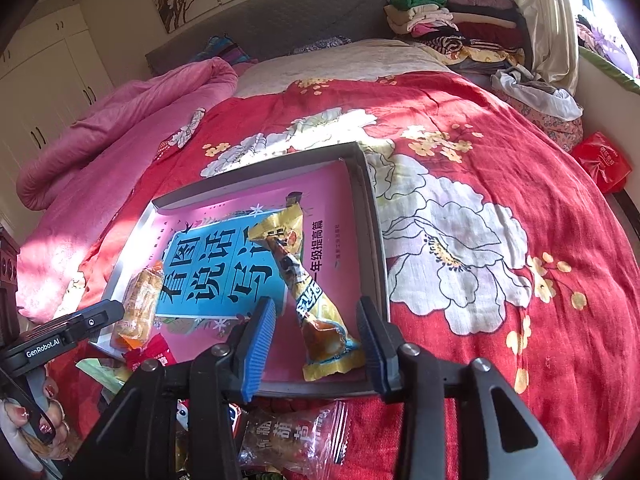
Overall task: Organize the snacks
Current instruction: 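Release cracker pack from left tool while right tool releases yellow bar in tray, then move both tools back toward the remaining snack pile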
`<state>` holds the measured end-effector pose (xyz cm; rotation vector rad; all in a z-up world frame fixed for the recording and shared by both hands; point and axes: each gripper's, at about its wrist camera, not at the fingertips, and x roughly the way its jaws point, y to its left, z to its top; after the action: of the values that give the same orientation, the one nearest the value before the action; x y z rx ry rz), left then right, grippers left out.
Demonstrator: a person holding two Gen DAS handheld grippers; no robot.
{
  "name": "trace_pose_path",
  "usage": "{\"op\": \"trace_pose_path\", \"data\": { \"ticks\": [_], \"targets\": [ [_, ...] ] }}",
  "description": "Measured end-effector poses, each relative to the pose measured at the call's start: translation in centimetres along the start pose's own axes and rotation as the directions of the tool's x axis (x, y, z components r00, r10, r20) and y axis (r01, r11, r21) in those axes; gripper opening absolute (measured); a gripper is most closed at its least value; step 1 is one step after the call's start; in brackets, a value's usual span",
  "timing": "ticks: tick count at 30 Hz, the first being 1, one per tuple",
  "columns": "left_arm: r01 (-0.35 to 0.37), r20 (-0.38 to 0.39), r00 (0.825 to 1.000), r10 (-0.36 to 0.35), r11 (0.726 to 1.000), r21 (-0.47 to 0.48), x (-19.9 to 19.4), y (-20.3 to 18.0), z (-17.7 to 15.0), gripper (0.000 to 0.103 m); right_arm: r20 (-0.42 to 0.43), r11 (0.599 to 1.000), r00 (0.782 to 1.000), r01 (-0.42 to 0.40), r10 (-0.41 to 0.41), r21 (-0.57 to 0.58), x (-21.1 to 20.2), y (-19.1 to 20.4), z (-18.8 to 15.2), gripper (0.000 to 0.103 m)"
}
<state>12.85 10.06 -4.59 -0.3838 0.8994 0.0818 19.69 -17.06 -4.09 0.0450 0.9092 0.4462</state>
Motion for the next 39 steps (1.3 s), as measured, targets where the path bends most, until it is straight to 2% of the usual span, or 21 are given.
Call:
{"op": "trace_pose_path", "data": {
  "ticks": [3,10,13,22,39],
  "targets": [
    [-0.002,0.022,1.000,0.002,1.000,-0.004,-0.8,0.1,0.1,0.052,0.013,1.000,1.000,-0.009,0.008,0.007,-0.3,0.0,-0.2,0.048],
    [-0.022,0.067,0.998,0.022,1.000,0.006,-2.2,0.4,0.3,0.072,0.037,1.000,0.999,-0.008,0.008,-0.011,-1.0,0.5,-0.4,0.048],
    [-0.036,0.082,0.996,0.036,0.999,0.006,-2.9,0.4,0.2,0.076,0.063,1.000,0.998,-0.017,0.018,-0.017,-1.6,0.6,-0.5,0.049],
    [-0.045,0.114,0.993,0.044,0.999,0.010,-4.4,0.7,-0.3,0.078,0.110,0.999,0.993,-0.032,0.034,-0.014,-3.1,0.7,-0.5,0.057],
    [-0.050,0.107,0.993,0.046,0.998,0.032,-6.0,0.7,-1.4,0.078,0.115,0.997,0.992,-0.055,0.060,-0.045,-4.8,1.4,-1.5,0.058]
  ]
}}
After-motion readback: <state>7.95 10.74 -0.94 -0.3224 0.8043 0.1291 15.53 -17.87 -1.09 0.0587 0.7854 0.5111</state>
